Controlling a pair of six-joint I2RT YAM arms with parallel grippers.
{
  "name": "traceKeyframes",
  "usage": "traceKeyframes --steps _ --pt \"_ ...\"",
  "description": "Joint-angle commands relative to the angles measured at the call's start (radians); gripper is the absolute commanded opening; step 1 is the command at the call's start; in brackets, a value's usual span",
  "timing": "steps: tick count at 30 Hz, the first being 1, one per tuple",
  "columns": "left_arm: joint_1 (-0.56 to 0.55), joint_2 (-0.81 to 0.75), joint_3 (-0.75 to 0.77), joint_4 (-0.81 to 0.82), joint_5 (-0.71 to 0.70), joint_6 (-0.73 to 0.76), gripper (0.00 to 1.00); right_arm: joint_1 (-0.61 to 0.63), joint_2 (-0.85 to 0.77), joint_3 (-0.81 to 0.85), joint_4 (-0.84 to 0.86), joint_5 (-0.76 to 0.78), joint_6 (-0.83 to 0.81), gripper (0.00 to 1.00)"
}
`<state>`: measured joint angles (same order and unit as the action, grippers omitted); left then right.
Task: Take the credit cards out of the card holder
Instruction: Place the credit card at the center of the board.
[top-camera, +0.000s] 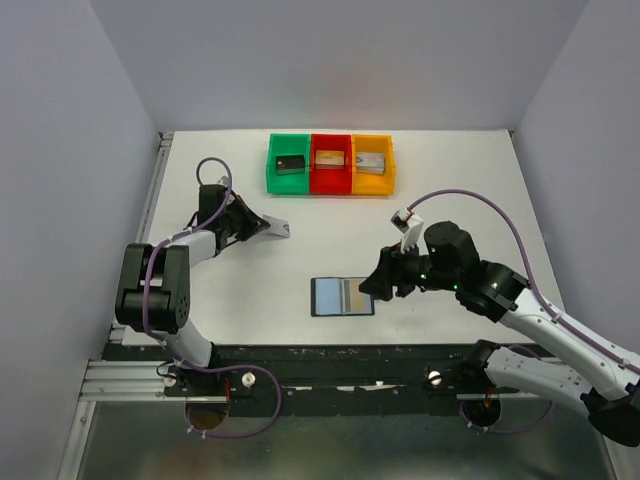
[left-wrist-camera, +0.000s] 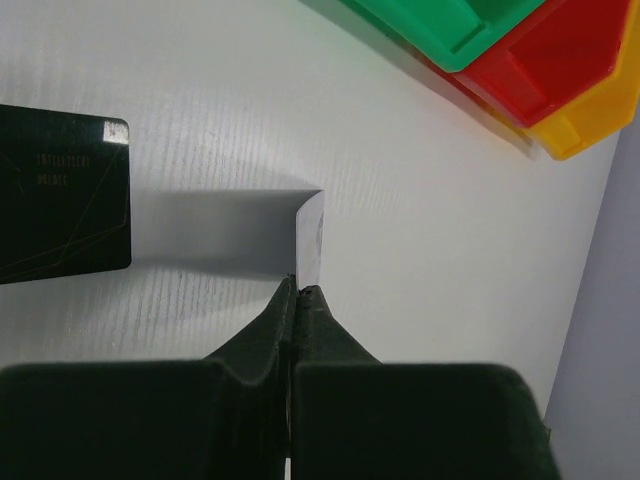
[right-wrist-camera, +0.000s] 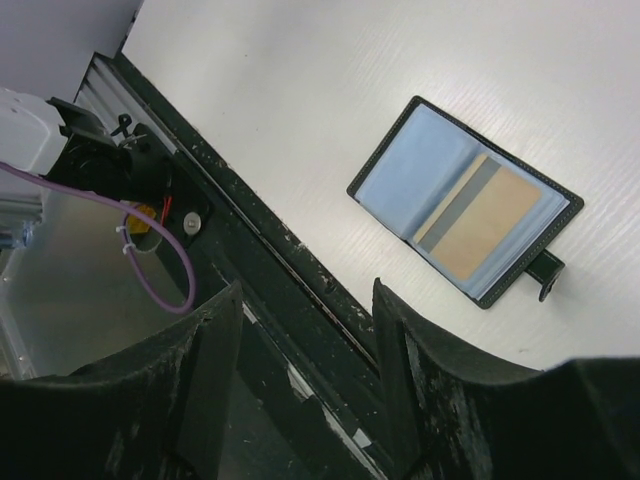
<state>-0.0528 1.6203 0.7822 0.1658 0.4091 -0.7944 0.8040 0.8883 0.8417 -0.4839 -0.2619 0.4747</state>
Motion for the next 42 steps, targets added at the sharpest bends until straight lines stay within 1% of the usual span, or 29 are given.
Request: traceKeyframes --steps 1,6,7,10,12,15,19,27,30,35,36,42 --pt "0.005 0.058 0.04 0.074 0.053 -0.011 0.0 0.001 0.023 -0.018 0.039 -0.033 0.01 0.63" --pt "0.011 0.084 0.042 0.074 0.054 0.001 0.0 0.001 0.043 -0.016 0.045 -0.037 0.008 0.63" --pt "0.014 0.088 0.045 0.069 0.057 0.006 0.03 0.001 0.047 -0.015 0.045 -0.036 0.005 0.63" --pt "0.021 0.102 0.058 0.052 0.069 0.018 0.17 0.001 0.061 -0.01 0.048 -0.037 0.004 0.63" --pt "0.027 0.107 0.065 0.041 0.073 0.026 0.23 0.001 0.066 -0.012 0.047 -0.036 0.004 0.63" --pt "0.033 0.107 0.071 0.026 0.073 0.037 0.29 0.001 0.067 -0.015 0.047 -0.03 0.002 0.63" --pt "0.036 0.107 0.083 0.009 0.077 0.046 0.33 0.001 0.07 -0.01 0.048 -0.027 0.001 0.63" --pt "0.037 0.087 0.107 -0.049 0.059 0.083 0.38 0.003 0.063 -0.018 0.047 -0.013 0.002 0.63" --pt "0.041 0.075 0.118 -0.092 0.037 0.106 0.39 0.003 0.064 -0.021 0.045 -0.011 0.002 0.63" --pt "0.044 0.058 0.114 -0.117 0.013 0.119 0.4 0.001 0.06 -0.03 0.044 -0.008 0.004 0.63" --pt "0.069 0.055 0.112 -0.115 0.013 0.119 0.4 0.003 0.06 -0.032 0.044 -0.01 0.002 0.63" --pt "0.088 0.027 0.124 -0.155 -0.019 0.124 0.41 0.001 0.046 -0.039 0.033 0.004 0.005 0.63"
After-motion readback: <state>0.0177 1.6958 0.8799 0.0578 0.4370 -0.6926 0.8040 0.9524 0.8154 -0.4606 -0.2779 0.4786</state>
